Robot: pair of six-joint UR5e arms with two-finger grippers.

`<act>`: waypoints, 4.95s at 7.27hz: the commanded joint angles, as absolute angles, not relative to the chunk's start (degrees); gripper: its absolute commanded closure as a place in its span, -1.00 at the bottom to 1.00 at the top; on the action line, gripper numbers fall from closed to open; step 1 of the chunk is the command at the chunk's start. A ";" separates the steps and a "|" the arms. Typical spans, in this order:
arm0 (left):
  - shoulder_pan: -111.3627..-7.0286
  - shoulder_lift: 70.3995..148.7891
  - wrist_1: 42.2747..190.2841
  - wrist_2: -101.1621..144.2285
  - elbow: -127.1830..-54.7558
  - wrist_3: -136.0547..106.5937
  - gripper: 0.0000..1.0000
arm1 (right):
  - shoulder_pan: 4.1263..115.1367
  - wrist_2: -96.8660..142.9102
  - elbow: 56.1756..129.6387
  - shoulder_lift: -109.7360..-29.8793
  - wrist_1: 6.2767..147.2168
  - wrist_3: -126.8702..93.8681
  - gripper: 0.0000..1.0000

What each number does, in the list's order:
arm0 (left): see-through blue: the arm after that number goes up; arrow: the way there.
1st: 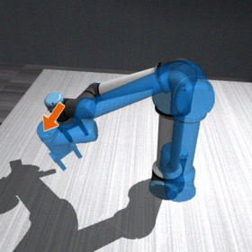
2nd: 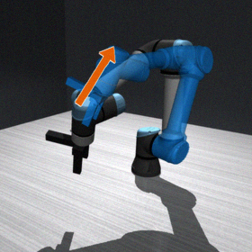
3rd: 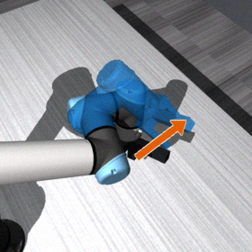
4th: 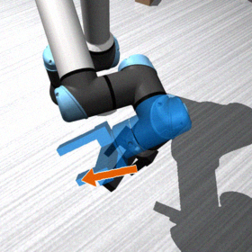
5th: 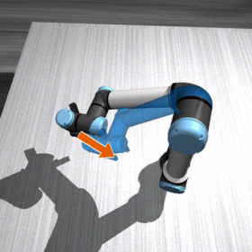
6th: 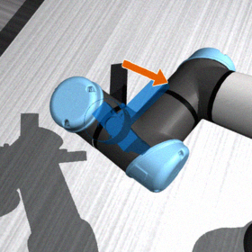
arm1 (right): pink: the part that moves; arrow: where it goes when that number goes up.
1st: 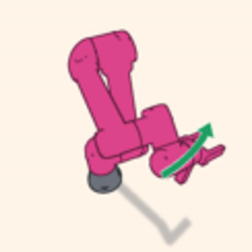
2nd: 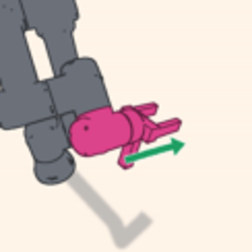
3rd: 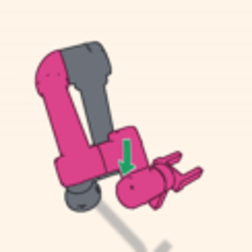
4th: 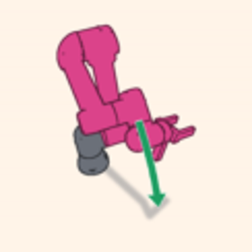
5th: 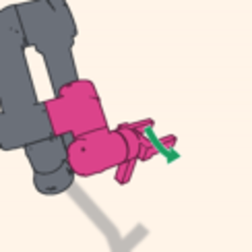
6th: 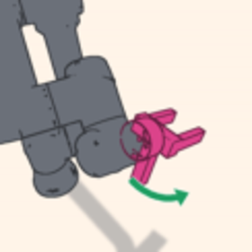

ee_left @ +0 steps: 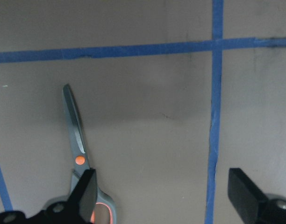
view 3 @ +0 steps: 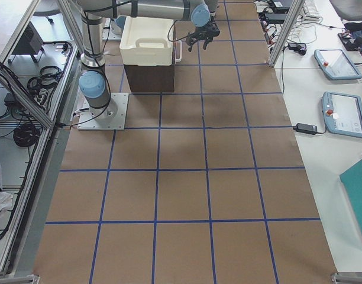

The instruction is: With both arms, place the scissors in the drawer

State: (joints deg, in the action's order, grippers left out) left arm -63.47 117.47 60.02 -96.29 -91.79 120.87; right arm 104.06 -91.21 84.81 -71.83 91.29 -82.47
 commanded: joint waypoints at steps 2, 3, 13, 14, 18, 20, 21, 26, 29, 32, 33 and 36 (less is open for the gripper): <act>-60.91 120.67 52.25 -93.80 -91.41 124.89 -1.00 | 105.55 -85.97 84.73 -68.91 91.32 -93.75 -1.00; -60.65 121.72 49.16 -88.99 -91.41 124.89 -1.00 | 105.64 -85.78 84.81 -68.82 90.45 -95.52 -1.00; -59.15 129.81 48.52 -88.59 -85.61 125.42 -0.56 | 107.14 -82.89 84.90 -66.88 84.99 -104.76 -1.00; -59.15 130.16 48.52 -88.68 -85.61 125.42 -0.35 | 107.14 -82.62 84.99 -66.71 84.47 -104.77 -1.00; -59.15 130.43 48.43 -88.51 -85.61 125.42 0.05 | 107.14 -82.62 84.99 -65.39 84.46 -104.77 -1.00; -59.15 130.43 48.43 -88.68 -85.61 125.33 0.38 | 107.14 -82.53 84.99 -64.52 84.72 -104.68 -1.00; -58.98 130.34 48.34 -88.77 -85.52 125.33 0.47 | 107.14 -82.53 84.99 -64.42 84.73 -104.59 -1.00; -59.15 128.76 48.96 -88.24 -86.04 125.42 0.52 | 107.14 -82.53 86.75 -64.42 85.25 -104.06 -1.00; -59.24 127.98 49.83 -88.68 -86.40 124.90 0.22 | 107.14 -82.62 86.66 -64.42 90.94 -103.45 -1.00; -58.98 126.39 56.07 -88.24 -86.48 124.72 -0.50 | 107.14 -82.62 86.66 -64.34 92.37 -102.48 -1.00; -58.89 126.82 57.12 -88.07 -86.48 124.72 -0.62 | 107.05 -82.70 86.57 -64.16 94.20 -101.18 -1.00; -57.84 126.83 59.13 -88.76 -86.48 123.41 -0.62 | 106.88 -83.40 85.78 -64.07 96.33 -97.75 -1.00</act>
State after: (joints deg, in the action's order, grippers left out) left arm -58.58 126.91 57.70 -88.30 -86.48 124.07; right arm 106.97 -83.04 86.08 -64.07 95.95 -98.98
